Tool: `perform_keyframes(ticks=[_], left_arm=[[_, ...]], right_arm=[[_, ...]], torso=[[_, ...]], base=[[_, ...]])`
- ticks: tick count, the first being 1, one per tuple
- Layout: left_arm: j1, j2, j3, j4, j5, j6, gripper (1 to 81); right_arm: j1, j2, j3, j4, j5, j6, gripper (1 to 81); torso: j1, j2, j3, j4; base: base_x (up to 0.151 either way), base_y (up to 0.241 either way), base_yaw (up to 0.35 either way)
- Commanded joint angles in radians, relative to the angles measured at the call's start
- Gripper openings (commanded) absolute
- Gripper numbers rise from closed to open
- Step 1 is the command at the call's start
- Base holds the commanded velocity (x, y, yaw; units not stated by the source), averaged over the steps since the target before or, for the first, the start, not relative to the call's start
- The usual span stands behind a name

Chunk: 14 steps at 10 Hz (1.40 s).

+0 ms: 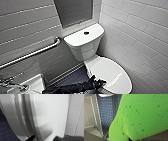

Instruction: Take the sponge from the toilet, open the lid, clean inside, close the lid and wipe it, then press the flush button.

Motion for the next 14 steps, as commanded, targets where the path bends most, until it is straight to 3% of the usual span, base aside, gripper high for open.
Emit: perform_keyframes(ticks=[1,4,5,8,9,11,14], left_arm=[[-0.206,-0.05,0.233,0.002,-0.114,-0.017,81.1],[-0.206,-0.129,0.363,0.002,-0.145,-0.036,81.1],[-0.206,-0.153,0.402,0.003,-0.15,-0.056,81.1],[-0.205,-0.202,0.471,0.003,-0.173,-0.084,81.1],[-0.206,-0.21,0.478,0.003,-0.173,-0.105,81.1],[-0.206,-0.234,0.489,0.003,-0.199,-0.211,81.1],[-0.226,-0.317,0.538,0.011,-0.251,-0.43,81.1]], right_arm=[[-0.025,-0.02,0.004,-0.031,-0.029,0.002,1.0],[-0.027,-0.017,0.004,-0.026,-0.029,0.002,1.0],[-0.027,-0.015,0.004,-0.026,-0.029,0.002,1.0],[-0.026,-0.015,0.004,-0.029,-0.027,0.002,1.0],[-0.027,-0.015,0.004,-0.029,-0.025,0.003,1.0],[-0.032,-0.017,0.003,-0.025,-0.001,0.002,1.0],[-0.038,-0.018,0.007,-0.026,0.0,0.004,1.0]], torso=[[0.0,0.0,0.0,0.0],[0.0,0.0,0.0,0.0],[0.0,0.0,0.036,0.0],[0.0,0.0,0.065,0.0],[0.0,0.0,0.045,0.0],[0.0,0.0,0.052,0.0],[0.0,0.0,0.051,0.0]], base=[[0.0,0.0,0.0],[0.0,0.0,0.0],[0.0,0.0,0.0],[0.0,0.0,0.0],[0.0,0.0,0.0],[0.0,0.0,0.0],[0.0,0.0,0.0]])
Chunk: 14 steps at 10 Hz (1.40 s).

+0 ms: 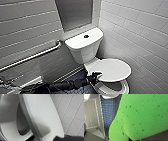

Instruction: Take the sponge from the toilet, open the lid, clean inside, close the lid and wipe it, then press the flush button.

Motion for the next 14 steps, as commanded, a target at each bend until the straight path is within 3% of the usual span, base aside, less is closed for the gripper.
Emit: perform_keyframes(ticks=[1,2,9,14], left_arm=[[-0.179,-0.073,0.104,0.02,-0.045,-0.117,81.1],[-0.193,-0.087,0.105,0.021,-0.049,-0.159,81.1],[-0.328,-0.037,-0.056,0.008,-0.014,-0.22,81.1],[-0.33,-0.257,-0.063,0.012,-0.046,-0.279,81.1]], right_arm=[[-0.03,-0.026,0.014,-0.026,-0.017,0.004,1.0],[-0.033,-0.026,0.012,-0.027,-0.008,0.004,1.0],[-0.053,-0.03,0.005,-0.023,0.012,0.004,1.0],[-0.063,-0.032,0.011,-0.032,0.046,0.004,1.0]], torso=[[0.0,0.0,0.0,0.0],[0.0,0.0,0.0,0.0],[0.0,0.0,0.0,0.0],[0.0,0.0,0.0,0.0]], base=[[0.0,0.0,0.0],[0.0,0.0,0.0],[0.0,0.0,0.0],[0.0,0.0,0.0]])
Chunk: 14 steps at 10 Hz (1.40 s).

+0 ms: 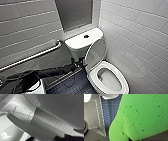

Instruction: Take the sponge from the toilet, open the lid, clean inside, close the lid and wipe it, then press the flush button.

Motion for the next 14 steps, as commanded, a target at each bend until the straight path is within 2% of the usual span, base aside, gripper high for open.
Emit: perform_keyframes(ticks=[1,3,4,5,6,7,9,10,11,12,14], left_arm=[[-0.129,-0.126,0.006,0.039,-0.001,0.028,81.1],[-0.111,-0.165,0.035,0.048,-0.021,0.025,81.1],[-0.095,-0.191,0.079,0.052,-0.011,0.028,81.1],[-0.074,-0.228,0.152,0.11,0.027,0.037,81.1],[-0.045,-0.284,0.237,0.275,0.133,0.036,81.1],[-0.025,-0.344,0.344,0.442,0.207,0.036,81.1],[0.033,-0.439,0.56,0.785,0.445,0.037,81.1],[0.088,-0.462,0.658,0.934,0.582,0.039,81.1],[0.172,-0.475,0.733,1.051,0.673,0.06,81.1],[0.266,-0.484,0.761,1.104,0.692,0.095,81.1],[0.418,-0.486,0.75,1.117,0.693,0.162,81.1]], right_arm=[[-0.029,-0.028,0.014,-0.034,0.004,0.004,1.0],[-0.031,-0.028,0.014,-0.034,0.005,0.004,1.0],[-0.032,-0.028,0.006,-0.032,0.005,0.004,1.0],[-0.035,-0.031,-0.003,-0.034,0.005,0.004,1.0],[-0.037,-0.033,-0.015,-0.035,0.005,0.004,1.0],[-0.038,-0.033,-0.029,-0.038,0.005,0.002,1.0],[-0.038,-0.043,-0.055,-0.069,0.005,0.004,1.0],[-0.04,-0.05,-0.067,-0.092,0.005,0.002,1.0],[-0.04,-0.048,-0.089,-0.119,0.005,0.002,1.0],[-0.04,-0.042,-0.11,-0.156,0.005,0.004,1.0],[-0.04,-0.018,-0.155,-0.209,0.005,0.004,1.0]], torso=[[0.0,0.0,0.0,0.0],[0.0,0.0,0.0,0.0],[0.0,0.0,0.0,0.0],[0.0,0.0,0.0,0.0],[0.0,0.0,0.0,0.0],[0.0,0.0,0.0,0.0],[0.0,0.0,0.0,0.0],[0.0,0.0,0.0,0.0],[0.0,0.0,0.0,0.0],[0.0,0.0,0.0,0.0],[0.0,0.0,0.0,0.0]], base=[[0.0,0.0,0.0],[0.0,0.0,0.0],[0.0,0.0,0.0],[0.0,0.0,0.0],[0.0,0.0,0.0],[0.0,0.0,0.0],[0.0,0.0,0.0],[0.0,0.0,0.0],[0.0,0.0,0.0],[0.0,0.0,0.0],[0.0,0.0,0.0]])
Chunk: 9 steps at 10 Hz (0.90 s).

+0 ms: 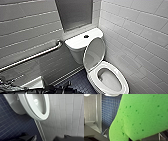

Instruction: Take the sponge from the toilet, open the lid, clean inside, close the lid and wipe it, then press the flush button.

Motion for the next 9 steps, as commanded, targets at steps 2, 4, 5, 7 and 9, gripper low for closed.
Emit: perform_keyframes(ticks=[2,4,5,7,9], left_arm=[[0.272,-0.088,0.063,0.25,0.159,0.135,81.1],[0.348,-0.091,0.049,0.261,0.151,0.15,81.1],[0.376,-0.085,0.049,0.261,0.151,0.157,81.1],[0.414,-0.066,0.049,0.261,0.152,0.166,81.1],[0.477,-0.052,0.037,0.276,0.151,0.182,81.1]], right_arm=[[-0.035,0.003,-0.034,-0.096,-0.016,0.026,1.0],[-0.06,0.013,-0.032,-0.051,-0.016,0.1,1.0],[-0.087,0.018,-0.029,0.01,-0.014,0.082,1.0],[-0.095,0.027,-0.014,0.029,-0.054,-0.003,1.0],[-0.092,0.009,-0.023,-0.088,-0.086,0.004,1.0]], torso=[[0.0,0.0,0.0,0.0],[0.0,0.0,0.0,0.0],[0.0,0.0,0.001,0.0],[0.0,0.0,0.001,0.0],[0.0,-0.001,0.002,0.0]], base=[[0.0,0.0,0.0],[0.0,0.0,0.0],[0.0,0.0,0.0],[0.0,0.0,0.0],[0.0,0.0,0.0]])
